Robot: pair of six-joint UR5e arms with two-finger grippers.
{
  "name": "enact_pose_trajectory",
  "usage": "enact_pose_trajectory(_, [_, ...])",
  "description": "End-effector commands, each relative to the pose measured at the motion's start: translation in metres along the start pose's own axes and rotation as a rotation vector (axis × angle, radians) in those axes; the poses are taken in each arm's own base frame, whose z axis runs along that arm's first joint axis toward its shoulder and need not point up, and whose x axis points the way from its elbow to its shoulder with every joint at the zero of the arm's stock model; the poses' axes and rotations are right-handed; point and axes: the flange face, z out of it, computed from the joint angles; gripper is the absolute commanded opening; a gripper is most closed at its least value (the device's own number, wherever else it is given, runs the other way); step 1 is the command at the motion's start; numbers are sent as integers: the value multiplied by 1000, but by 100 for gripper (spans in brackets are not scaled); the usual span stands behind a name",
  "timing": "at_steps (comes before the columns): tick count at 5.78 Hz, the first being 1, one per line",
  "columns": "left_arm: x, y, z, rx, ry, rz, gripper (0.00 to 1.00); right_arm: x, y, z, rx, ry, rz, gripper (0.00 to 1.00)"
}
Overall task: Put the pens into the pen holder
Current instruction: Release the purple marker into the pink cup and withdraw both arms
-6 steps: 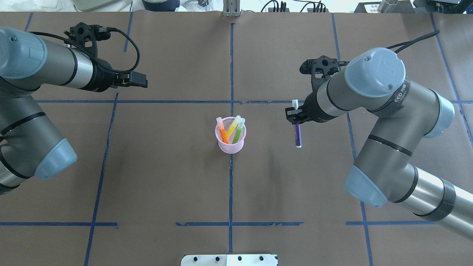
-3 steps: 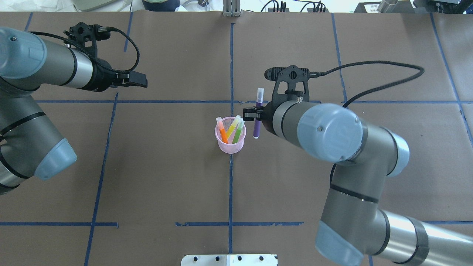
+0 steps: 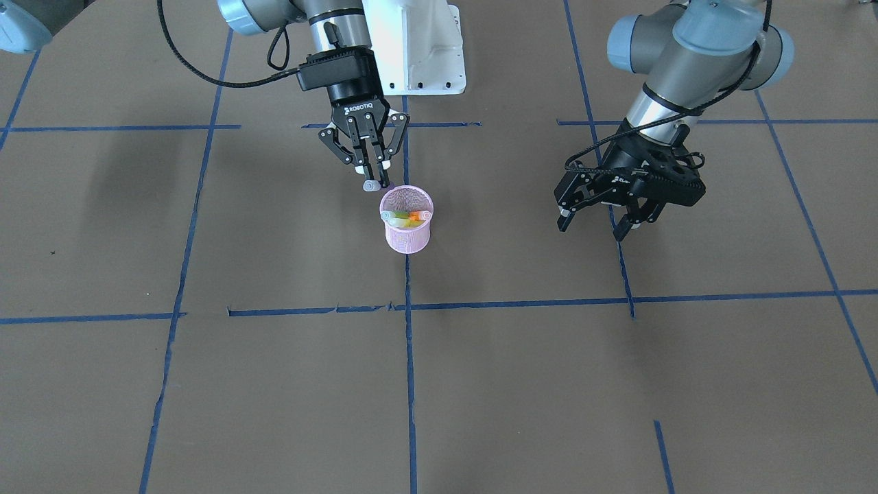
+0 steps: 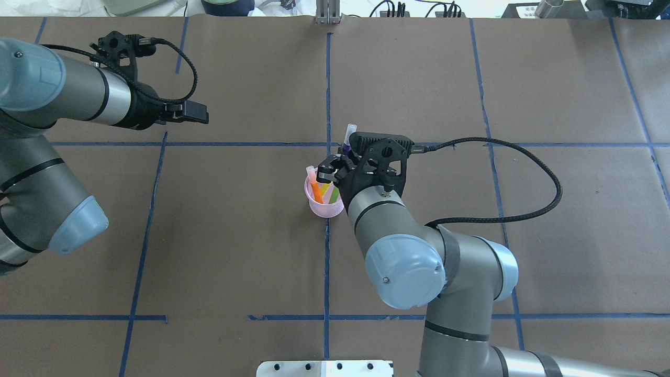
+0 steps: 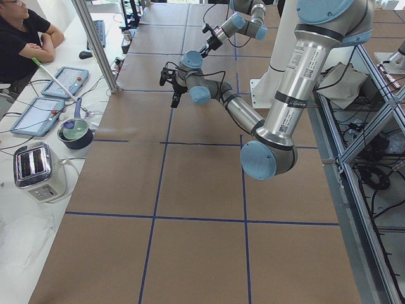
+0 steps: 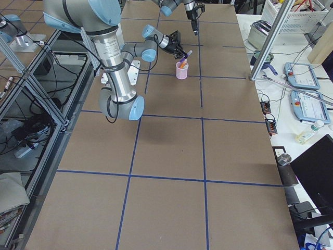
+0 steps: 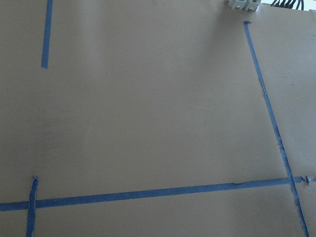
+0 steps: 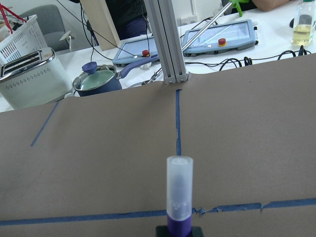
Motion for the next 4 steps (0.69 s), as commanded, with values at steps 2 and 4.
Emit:
enact_pose_trajectory(2, [0, 1, 0, -1, 0, -1, 100, -14, 23, 23, 23, 29, -21, 1])
enact_pose_trajectory(4, [0, 1, 1, -2, -1, -1, 100, -15, 28, 23, 14, 28, -37, 51])
